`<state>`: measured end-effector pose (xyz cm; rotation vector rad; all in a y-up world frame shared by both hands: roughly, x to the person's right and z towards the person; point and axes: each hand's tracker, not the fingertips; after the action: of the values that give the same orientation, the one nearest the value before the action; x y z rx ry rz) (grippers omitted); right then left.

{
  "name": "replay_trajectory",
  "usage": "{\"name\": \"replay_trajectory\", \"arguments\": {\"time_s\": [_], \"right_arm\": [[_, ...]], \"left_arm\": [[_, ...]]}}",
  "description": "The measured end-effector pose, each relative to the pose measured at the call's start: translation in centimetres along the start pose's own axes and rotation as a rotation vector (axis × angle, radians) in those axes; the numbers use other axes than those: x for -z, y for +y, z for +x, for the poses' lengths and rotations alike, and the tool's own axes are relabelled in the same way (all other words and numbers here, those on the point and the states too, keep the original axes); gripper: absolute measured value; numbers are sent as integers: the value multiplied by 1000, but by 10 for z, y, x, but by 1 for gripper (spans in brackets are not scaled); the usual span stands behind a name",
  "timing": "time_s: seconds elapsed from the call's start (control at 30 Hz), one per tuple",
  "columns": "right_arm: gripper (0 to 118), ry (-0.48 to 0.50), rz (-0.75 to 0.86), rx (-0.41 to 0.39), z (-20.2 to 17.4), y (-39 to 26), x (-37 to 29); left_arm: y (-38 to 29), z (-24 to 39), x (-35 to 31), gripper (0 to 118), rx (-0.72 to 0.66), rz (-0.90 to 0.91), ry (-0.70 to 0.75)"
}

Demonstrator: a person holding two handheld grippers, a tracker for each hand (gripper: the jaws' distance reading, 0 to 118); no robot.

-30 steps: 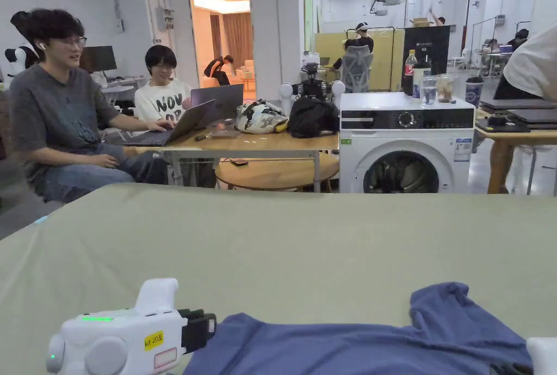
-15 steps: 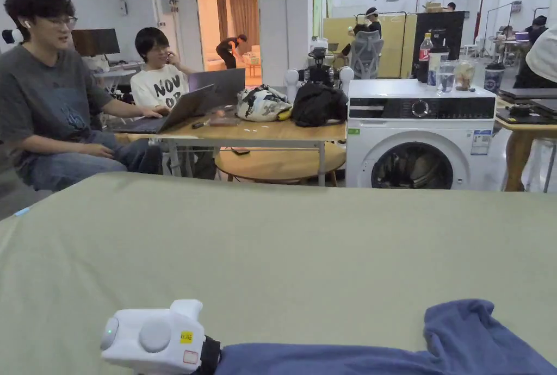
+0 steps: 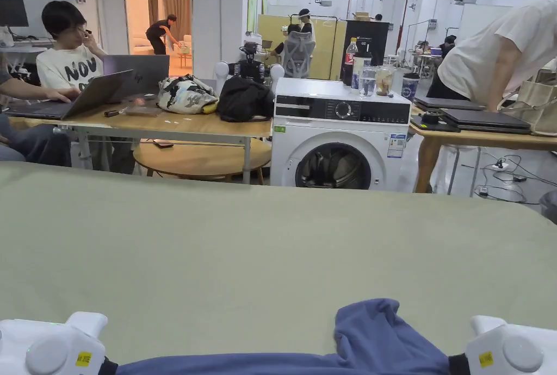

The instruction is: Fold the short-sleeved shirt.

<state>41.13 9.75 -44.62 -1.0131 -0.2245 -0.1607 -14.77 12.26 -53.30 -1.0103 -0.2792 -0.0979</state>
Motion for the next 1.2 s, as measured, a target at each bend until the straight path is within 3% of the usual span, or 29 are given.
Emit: {"name": "replay_trajectory", "arguments": {"time_s": [0.07, 0.17, 0.27, 0.4, 0.53, 0.67, 0.87, 0.9, 0.97, 1.0, 1.13, 1.2], "right_arm": [[0, 27, 56, -15, -6, -6, -8], [0, 32, 86, -22, -7, -12, -27], [0, 65, 182, -34, -4, -25, -64], [0, 143, 304, -42, 5, -75, -135], [0, 140, 322, -49, 19, -152, -185], [0, 148, 321, -18, 27, -213, -205], [0, 109, 285, -45, 25, -260, -199], [6, 108, 270, -50, 23, -260, -196], [47, 60, 286, -71, 19, -264, -194], [59, 30, 310, -83, 16, -263, -197], [60, 122, 446, -21, 0, -243, -215], [60, 144, 486, -30, -23, -227, -219]], "left_arm": [[1, -3, 0, 0, -17, 3, -2], [-4, -6, -17, 0, -52, 70, -14], [-32, -2, -82, 0, 6, 322, 4], [-70, -23, -153, 0, -38, 340, -86], [-140, -19, -195, 0, -19, 340, -90], [-197, -16, -207, 0, -19, 316, -110], [-231, -21, -187, 0, -71, 251, -120], [-232, -22, -183, 2, -96, 238, -123], [-233, -29, -182, 41, -178, 244, -185], [-234, -30, -185, 49, -200, 263, -233], [-218, -4, -210, 57, -150, 418, -187], [-198, 11, -217, 57, -127, 447, -179]]}}
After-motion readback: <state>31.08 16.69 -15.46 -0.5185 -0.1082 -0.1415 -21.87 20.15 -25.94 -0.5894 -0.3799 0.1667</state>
